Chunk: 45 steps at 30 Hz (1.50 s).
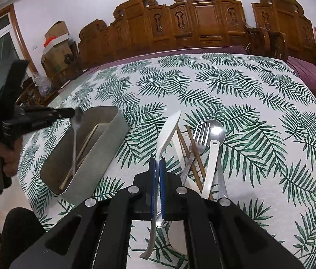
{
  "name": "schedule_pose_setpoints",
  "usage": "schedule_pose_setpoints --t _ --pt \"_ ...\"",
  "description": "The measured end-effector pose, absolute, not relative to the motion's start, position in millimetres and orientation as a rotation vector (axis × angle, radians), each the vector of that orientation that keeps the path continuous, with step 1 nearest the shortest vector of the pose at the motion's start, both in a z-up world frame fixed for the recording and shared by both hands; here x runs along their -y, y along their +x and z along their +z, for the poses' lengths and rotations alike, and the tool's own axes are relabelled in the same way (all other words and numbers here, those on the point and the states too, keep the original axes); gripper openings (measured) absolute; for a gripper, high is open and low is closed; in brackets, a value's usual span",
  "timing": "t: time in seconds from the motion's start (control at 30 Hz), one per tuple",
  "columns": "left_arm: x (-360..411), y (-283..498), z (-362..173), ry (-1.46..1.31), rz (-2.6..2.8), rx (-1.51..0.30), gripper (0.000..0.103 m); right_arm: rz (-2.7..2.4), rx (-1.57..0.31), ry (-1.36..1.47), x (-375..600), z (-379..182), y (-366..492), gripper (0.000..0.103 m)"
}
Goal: Organize utensils
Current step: 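Carry the metal spoon into the tray and open the left tool, then lower the white plastic spoon into the tray and open the right tool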
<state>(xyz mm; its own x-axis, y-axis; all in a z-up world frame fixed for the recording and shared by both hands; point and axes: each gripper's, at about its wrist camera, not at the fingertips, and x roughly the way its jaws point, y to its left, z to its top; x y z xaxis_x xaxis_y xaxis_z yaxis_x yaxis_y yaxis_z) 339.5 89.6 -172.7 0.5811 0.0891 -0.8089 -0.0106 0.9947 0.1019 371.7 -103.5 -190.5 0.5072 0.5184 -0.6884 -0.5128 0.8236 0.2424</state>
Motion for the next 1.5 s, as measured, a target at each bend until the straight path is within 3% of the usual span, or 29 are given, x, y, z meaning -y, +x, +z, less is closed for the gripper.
schedule_pose_setpoints --t 0.47,0.83,1.3,1.37,1.43,1.5 --pt "-87.7 355.3 -205.8 0.002 0.036 -1.006 0.0 0.642 -0.839 -0.011 93.6 -192.8 369.7 0.005" --pt "-94.3 300.4 -174.8 -0.067 0.019 -0.904 0.008 0.694 -0.824 -0.015 71.5 -180.7 361.4 0.005" --pt "-118.5 250.0 -154.6 -0.138 0.019 -0.812 0.009 0.812 -0.819 -0.039 -3.6 -160.6 341.2 0.005" --pt "-122.6 246.7 -153.6 -0.133 0.032 -0.801 0.016 0.82 -0.82 -0.037 -15.5 -160.1 342.8 0.005" --pt "-127.5 243.5 -151.7 -0.116 0.057 -0.788 0.032 0.825 -0.823 -0.04 -29.7 -161.6 345.5 0.005" --pt "-134.3 240.8 -148.6 -0.118 0.067 -0.776 0.034 0.825 -0.83 -0.049 -42.0 -166.1 348.0 0.005"
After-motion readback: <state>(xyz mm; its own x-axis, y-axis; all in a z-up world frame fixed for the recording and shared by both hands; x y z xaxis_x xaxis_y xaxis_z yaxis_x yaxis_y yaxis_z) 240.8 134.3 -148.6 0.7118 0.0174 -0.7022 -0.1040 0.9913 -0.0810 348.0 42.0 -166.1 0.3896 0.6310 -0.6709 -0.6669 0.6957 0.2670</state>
